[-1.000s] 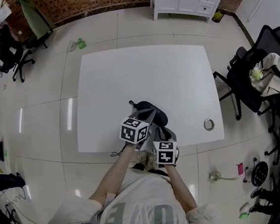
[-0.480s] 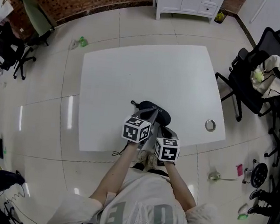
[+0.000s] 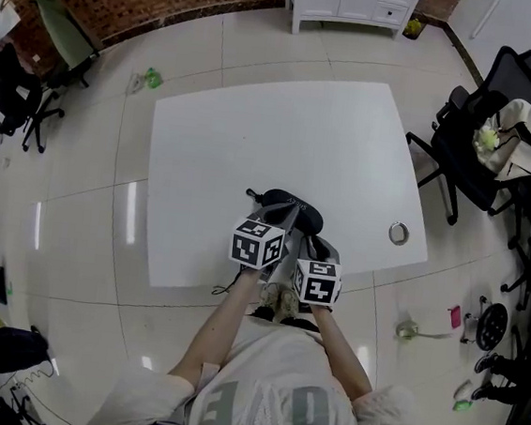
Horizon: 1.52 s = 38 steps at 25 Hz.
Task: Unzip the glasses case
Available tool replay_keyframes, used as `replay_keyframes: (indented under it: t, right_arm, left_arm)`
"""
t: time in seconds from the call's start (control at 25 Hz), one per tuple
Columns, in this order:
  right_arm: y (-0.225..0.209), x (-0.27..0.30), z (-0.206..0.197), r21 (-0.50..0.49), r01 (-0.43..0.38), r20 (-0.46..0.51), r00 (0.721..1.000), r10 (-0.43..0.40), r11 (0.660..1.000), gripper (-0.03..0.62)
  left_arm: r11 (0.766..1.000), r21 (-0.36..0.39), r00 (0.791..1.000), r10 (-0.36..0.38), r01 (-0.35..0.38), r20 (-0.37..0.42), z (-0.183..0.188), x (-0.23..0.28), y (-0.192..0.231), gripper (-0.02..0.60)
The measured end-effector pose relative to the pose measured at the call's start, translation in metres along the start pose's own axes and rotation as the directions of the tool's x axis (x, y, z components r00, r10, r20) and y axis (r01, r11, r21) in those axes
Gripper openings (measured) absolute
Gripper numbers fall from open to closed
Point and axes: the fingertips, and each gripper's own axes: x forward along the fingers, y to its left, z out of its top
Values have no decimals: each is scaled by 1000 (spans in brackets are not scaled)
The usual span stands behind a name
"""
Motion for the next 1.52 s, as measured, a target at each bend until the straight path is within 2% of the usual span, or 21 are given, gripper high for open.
replay_keyframes:
  t: [0.12,0.36,0.44,0.48,0.56,0.68,0.8,0.96,1.16,1.52]
  right_arm:
    - [3,5,-4,16,-5,-12,1000,5,1000,81]
    - [-13,12,-4,166,85,-49,996,-77,982,84]
    - [-17,11,-3,130,103,-48,994,-98,986,79]
    - [-18,10,-3,95,112,-43,993,-108,989,24]
    - [-18,7,0,42,115,-31,993,-113,992,21]
    - [-16,6,3,27,96,-15,995,-96,995,20]
    - [-14,5,0,26,73,-24,997,-72,997,18]
    - [1,1,-8,-56,28,-56,998,-32,998,18]
    - [21,-3,-23,-132,-34,-101,995,20,991,18]
    - [8,-13,-27,-195,-28,-113,994,6,980,18]
  left_arm:
    - [1000,3,1000,-2,2,-4,0,1,0,3]
    - [1000,0,1000,-16,16,-11,0,1,-2,3]
    - [1000,-6,1000,-23,23,-13,-2,2,-3,3]
    - [1000,-7,1000,-26,26,-13,-3,2,-4,3]
    - [1000,-6,999,-31,31,-11,-3,4,-4,3]
    - [1000,-1,1000,-28,28,-10,-2,4,-3,3]
    - [999,23,999,-22,23,-23,-1,2,-6,3]
    - [997,63,999,-43,43,-7,14,1,-21,3]
    - [996,86,987,10,4,-162,-6,9,-18,3]
    - [996,87,989,14,-1,-145,-13,9,-21,3]
